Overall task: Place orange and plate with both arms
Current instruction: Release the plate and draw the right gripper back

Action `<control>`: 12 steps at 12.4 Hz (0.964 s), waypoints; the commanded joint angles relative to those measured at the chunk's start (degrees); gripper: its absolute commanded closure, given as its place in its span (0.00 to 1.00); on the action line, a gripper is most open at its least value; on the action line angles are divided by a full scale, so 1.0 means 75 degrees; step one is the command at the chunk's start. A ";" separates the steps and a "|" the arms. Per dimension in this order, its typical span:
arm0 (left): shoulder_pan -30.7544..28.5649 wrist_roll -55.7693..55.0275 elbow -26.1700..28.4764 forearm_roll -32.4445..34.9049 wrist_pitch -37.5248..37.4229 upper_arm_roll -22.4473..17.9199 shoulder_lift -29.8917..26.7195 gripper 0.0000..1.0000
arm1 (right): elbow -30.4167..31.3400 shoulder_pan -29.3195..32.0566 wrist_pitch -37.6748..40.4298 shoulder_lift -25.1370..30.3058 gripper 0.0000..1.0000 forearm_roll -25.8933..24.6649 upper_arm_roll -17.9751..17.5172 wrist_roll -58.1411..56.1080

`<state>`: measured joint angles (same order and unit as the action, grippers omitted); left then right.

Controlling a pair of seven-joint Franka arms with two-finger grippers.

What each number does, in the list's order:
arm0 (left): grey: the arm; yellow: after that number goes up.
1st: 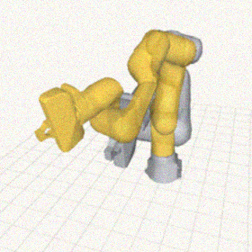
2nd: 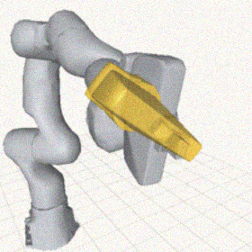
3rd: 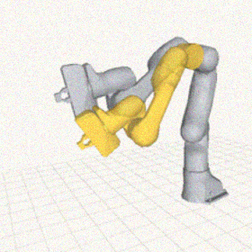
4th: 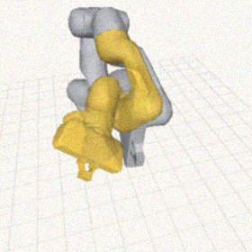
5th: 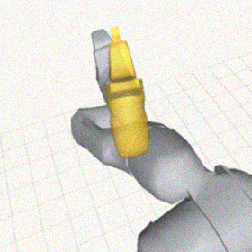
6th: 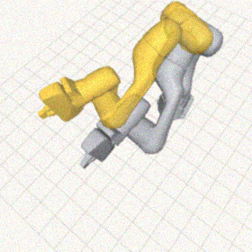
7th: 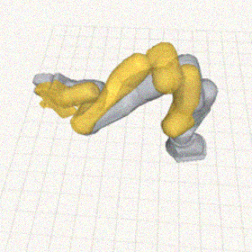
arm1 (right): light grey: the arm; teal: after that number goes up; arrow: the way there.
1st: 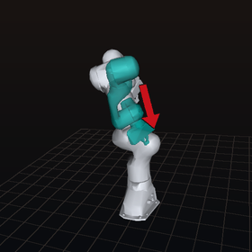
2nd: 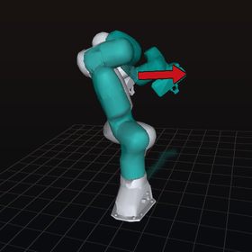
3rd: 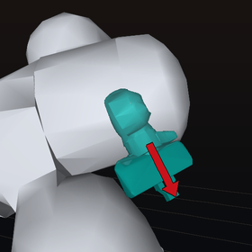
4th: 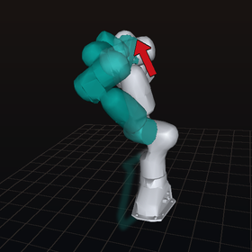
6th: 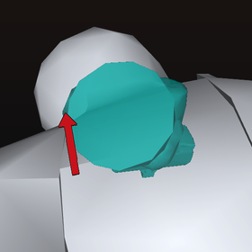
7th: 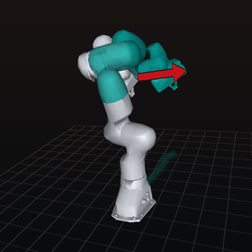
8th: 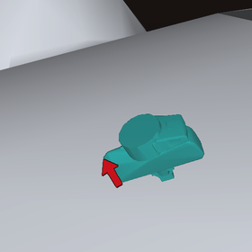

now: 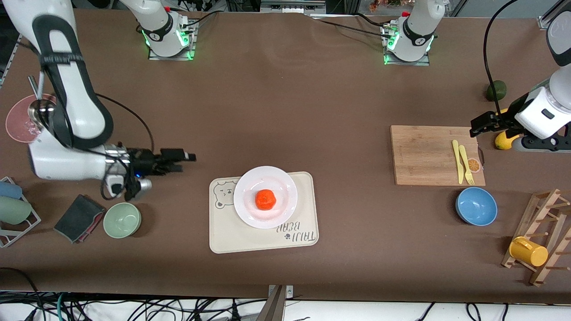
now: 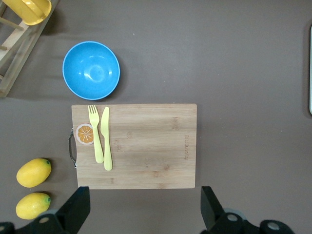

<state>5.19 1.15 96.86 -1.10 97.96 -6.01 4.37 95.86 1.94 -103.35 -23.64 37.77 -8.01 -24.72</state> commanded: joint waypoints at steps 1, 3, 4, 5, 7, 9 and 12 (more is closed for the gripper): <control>0.0035 0.0058 -0.0106 -0.0075 -0.0054 -0.0030 0.0027 0.00 | 0.0813 -0.0024 0.0885 0.1823 0.00 -0.1759 0.0223 0.0669; 0.0035 0.0058 -0.0106 -0.0075 -0.0054 -0.0030 0.0039 0.00 | 0.0649 -0.0013 0.1461 0.2458 0.00 -0.2991 0.0353 0.0963; 0.0035 0.0058 -0.0106 -0.0075 -0.0054 -0.0030 0.0027 0.00 | 0.0521 -0.0013 0.1626 0.2692 0.00 -0.3496 0.0365 0.1069; 0.0035 0.0058 -0.0106 -0.0075 -0.0042 -0.0030 0.0027 0.00 | 0.0415 -0.0024 0.1721 0.2892 0.00 -0.3895 0.0376 0.1151; 0.0035 0.0058 -0.0106 -0.0075 -0.0054 -0.0030 0.0027 0.00 | 0.0274 -0.0024 0.1978 0.3232 0.00 -0.4424 0.0400 0.1478; 0.0047 0.0058 -0.0106 -0.0075 -0.0054 -0.0030 0.0027 0.00 | -0.0193 -0.0024 0.2726 0.3257 0.00 -0.4868 0.0377 0.2098; 0.0035 0.0058 -0.0106 -0.0075 -0.0054 -0.0030 0.0039 0.00 | -0.0828 -0.0024 0.2695 0.3187 0.00 -0.5798 0.0388 0.1972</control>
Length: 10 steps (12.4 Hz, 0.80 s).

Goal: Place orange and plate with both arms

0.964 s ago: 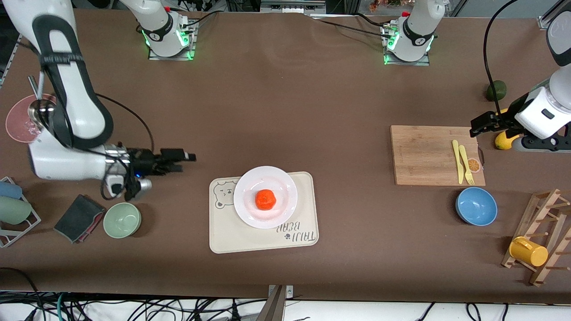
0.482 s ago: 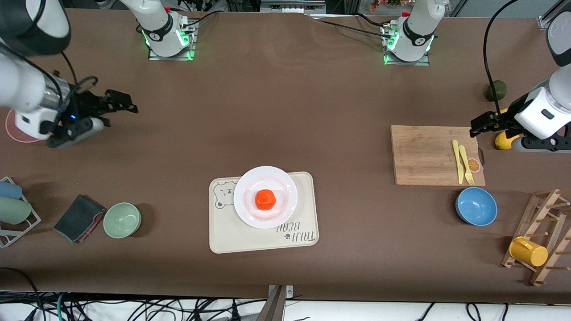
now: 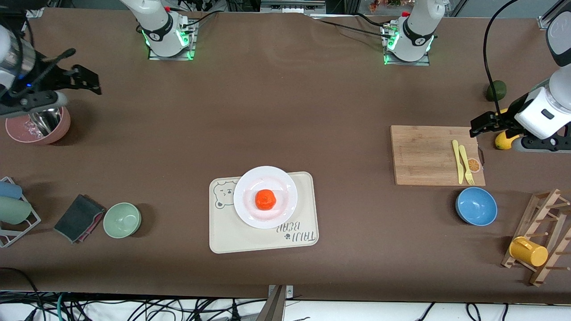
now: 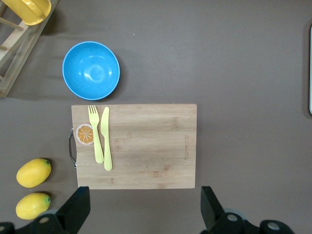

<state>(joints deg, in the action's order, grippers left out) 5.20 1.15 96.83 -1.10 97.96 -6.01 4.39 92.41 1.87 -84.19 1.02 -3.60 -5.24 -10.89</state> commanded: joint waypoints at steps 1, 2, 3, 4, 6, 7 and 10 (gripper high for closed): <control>0.0034 0.0058 -0.0103 -0.0075 -0.0053 -0.0030 0.0035 0.00 | -0.0415 -0.0015 0.0255 -0.0101 0.00 -0.0236 -0.0027 0.0139; 0.0034 0.0058 -0.0103 -0.0075 -0.0053 -0.0030 0.0035 0.00 | -0.0439 -0.0004 0.0465 -0.0101 0.00 -0.0224 -0.0132 0.0198; 0.0034 0.0058 -0.0103 -0.0075 -0.0053 -0.0030 0.0024 0.00 | -0.0543 -0.0027 0.0607 -0.0113 0.00 -0.0201 -0.0168 0.0245; 0.0034 0.0058 -0.0103 -0.0075 -0.0053 -0.0030 0.0035 0.00 | -0.0510 -0.0015 0.0515 -0.0090 0.00 0.0055 -0.0122 0.0291; 0.0034 0.0058 -0.0103 -0.0075 -0.0053 -0.0030 0.0024 0.00 | -0.0463 -0.0003 0.0048 -0.0090 0.00 0.0618 0.0333 0.0257; 0.0045 0.0058 -0.0103 -0.0075 -0.0053 -0.0030 0.0023 0.00 | -0.0347 -0.0003 -0.0024 -0.0032 0.00 0.0620 0.0336 0.0257; 0.0034 0.0058 -0.0103 -0.0075 -0.0053 -0.0030 0.0035 0.00 | 0.0240 -0.0015 -0.0423 0.0309 0.00 0.0632 0.0347 0.0478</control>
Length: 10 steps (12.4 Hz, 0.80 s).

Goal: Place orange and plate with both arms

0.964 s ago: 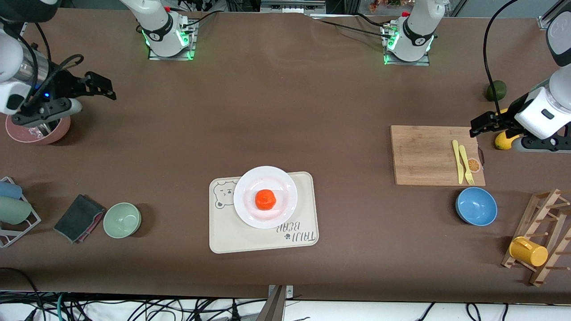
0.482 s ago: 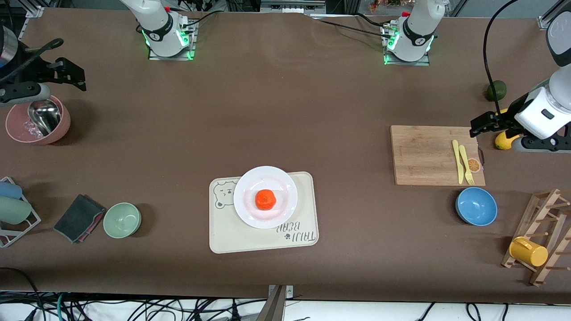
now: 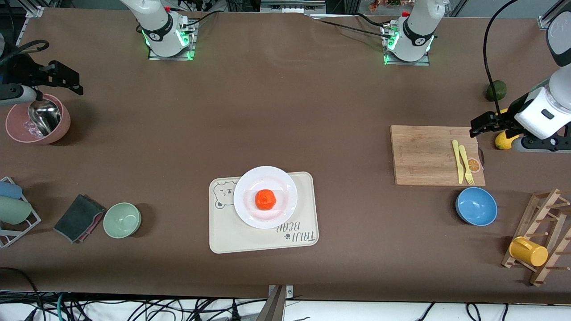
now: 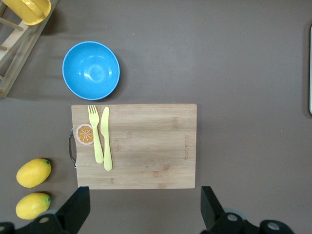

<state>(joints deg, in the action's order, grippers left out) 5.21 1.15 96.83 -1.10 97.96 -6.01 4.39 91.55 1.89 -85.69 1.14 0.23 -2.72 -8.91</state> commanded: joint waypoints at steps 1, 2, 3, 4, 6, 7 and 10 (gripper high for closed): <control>0.0032 0.0058 -0.0102 -0.0075 -0.0054 -0.0030 0.0035 0.00 | 0.0310 -0.0030 -0.0188 0.0281 0.00 0.0111 -0.0024 0.0320; 0.0032 0.0058 -0.0102 -0.0075 -0.0054 -0.0030 0.0035 0.00 | 0.0298 -0.0041 -0.0153 0.0258 0.00 0.0087 -0.0036 0.0333; 0.0032 0.0058 -0.0102 -0.0075 -0.0054 -0.0030 0.0035 0.00 | 0.0193 -0.0065 -0.0129 0.0211 0.00 0.0087 -0.0036 0.0310; 0.0032 0.0058 -0.0102 -0.0075 -0.0054 -0.0030 0.0024 0.00 | 0.0146 -0.0065 -0.0129 0.0164 0.00 0.0099 -0.0024 0.0309; 0.0032 0.0058 -0.0102 -0.0075 -0.0054 -0.0030 0.0035 0.00 | 0.0029 -0.0053 -0.0117 0.0083 0.00 0.0075 -0.0013 0.0286; 0.0032 0.0058 -0.0102 -0.0075 -0.0054 -0.0030 0.0035 0.00 | -0.0030 -0.0053 -0.0117 0.0047 0.00 0.0029 -0.0013 0.0286; 0.0032 0.0058 -0.0102 -0.0075 -0.0054 -0.0030 0.0035 0.00 | -0.0042 -0.0065 -0.0082 0.0047 0.00 0.0017 -0.0013 0.0286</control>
